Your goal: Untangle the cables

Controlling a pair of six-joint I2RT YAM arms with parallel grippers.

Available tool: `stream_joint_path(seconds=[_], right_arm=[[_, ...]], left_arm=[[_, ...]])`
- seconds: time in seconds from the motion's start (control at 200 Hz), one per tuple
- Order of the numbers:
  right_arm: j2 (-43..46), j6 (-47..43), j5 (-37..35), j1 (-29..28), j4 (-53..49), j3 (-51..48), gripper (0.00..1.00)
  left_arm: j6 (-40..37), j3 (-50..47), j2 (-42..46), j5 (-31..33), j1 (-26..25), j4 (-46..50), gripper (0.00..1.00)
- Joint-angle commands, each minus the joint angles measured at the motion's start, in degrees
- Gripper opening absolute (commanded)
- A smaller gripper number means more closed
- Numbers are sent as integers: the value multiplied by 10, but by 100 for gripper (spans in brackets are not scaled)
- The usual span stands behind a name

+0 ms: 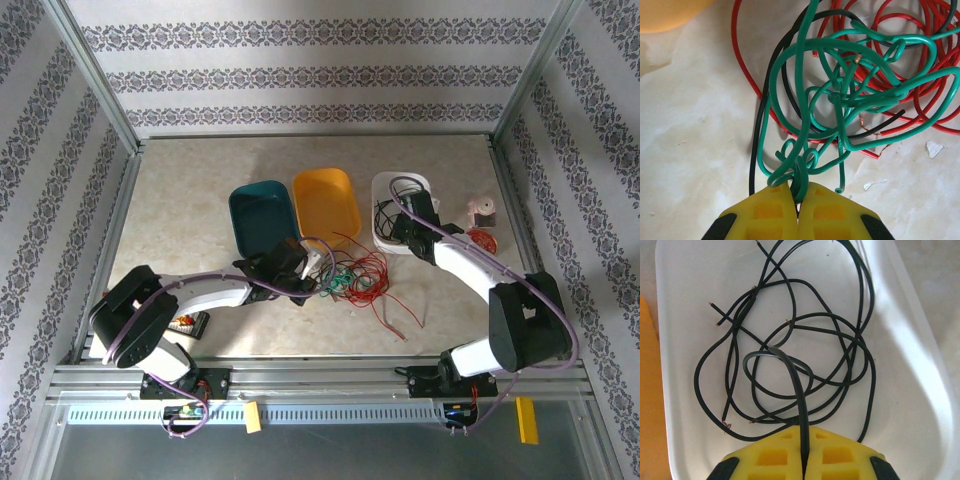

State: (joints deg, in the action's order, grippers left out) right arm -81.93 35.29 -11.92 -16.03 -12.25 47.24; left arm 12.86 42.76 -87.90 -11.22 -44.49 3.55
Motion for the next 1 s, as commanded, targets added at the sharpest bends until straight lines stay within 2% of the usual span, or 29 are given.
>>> stream_joint_path(seconds=[0.0, 0.095, 0.22, 0.53, 0.58, 0.7, 0.805, 0.995], right_arm=[[31, 16, -45, -8, -5, -13, 13], [48, 8, -48, -13, -7, -15, 34], [74, -11, -49, -18, -2, -14, 44], [154, -111, -47, -57, -9, 19, 48], [166, -140, -12, -76, -16, 19, 48], [191, -203, 129, -140, -42, 5, 49], [194, -190, 184, -187, -72, -16, 49], [181, -140, 166, -203, -54, -86, 47]], left_arm=[[10, -9, 13, 23, 5, -11, 0], [8, -1, 6, 24, 5, -8, 0], [9, 2, 5, 22, 5, -14, 0], [9, 0, 11, 21, 5, -14, 0], [10, -1, 11, 21, 5, -14, 0], [7, 0, 9, 16, 5, -13, 0], [5, 5, 4, 12, 5, -12, 0], [6, 5, 4, 16, 5, -10, 0]])
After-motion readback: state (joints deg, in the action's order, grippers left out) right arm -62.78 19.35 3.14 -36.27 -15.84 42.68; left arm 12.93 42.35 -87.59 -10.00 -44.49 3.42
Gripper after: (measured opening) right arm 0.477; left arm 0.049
